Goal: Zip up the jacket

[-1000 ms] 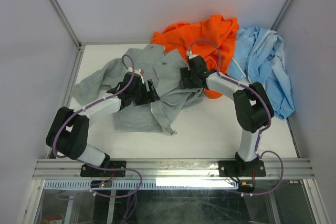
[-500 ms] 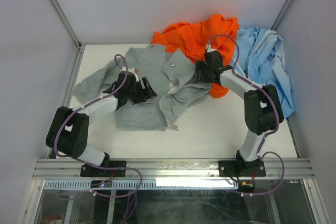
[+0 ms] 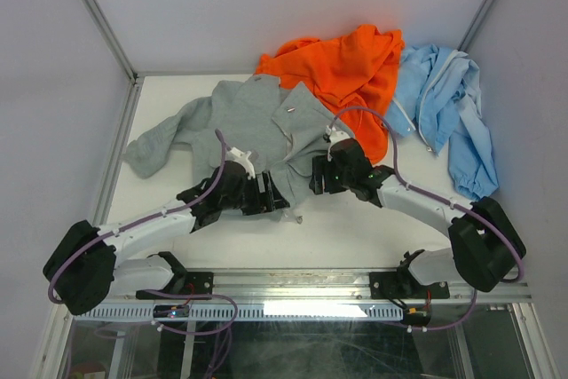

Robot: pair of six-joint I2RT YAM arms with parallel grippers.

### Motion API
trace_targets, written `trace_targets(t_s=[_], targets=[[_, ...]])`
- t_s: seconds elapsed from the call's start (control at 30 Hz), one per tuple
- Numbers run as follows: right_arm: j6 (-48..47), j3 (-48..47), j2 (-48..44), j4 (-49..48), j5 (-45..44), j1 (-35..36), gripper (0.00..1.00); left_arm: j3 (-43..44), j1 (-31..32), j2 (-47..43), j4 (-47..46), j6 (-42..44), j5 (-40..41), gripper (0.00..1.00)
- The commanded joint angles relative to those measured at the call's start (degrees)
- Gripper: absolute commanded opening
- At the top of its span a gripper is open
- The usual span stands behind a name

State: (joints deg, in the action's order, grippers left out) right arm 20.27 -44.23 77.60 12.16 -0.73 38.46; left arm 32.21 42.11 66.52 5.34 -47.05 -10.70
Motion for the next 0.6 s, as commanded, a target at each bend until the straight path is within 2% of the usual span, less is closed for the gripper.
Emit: trace_targets(t_s=[0.0,0.17,0.37,0.57], targets=[[4.1,4.4,-2.6,-9.9,2.5,2.9,0.64,-1.4,3.2,3.9,-11.4,-6.6,0.8,0.71],[5.8,7.9,-2.3,-15.6,3.1,4.4,0.63,-2.0,3.9,9.5,-19.5,-8.9,0.9,0.61],[6.0,10.8,-1.8,-19.8,5.8,6.5,0.62,-2.2,2.7,13.3,-22.8,-8.4,3.2,0.47],[7.1,12.8,0.3,-25.3,7.3,10.8,0.64,-3.3,0.8,14.2,-27.1,-9.2,-0.4,0.47]])
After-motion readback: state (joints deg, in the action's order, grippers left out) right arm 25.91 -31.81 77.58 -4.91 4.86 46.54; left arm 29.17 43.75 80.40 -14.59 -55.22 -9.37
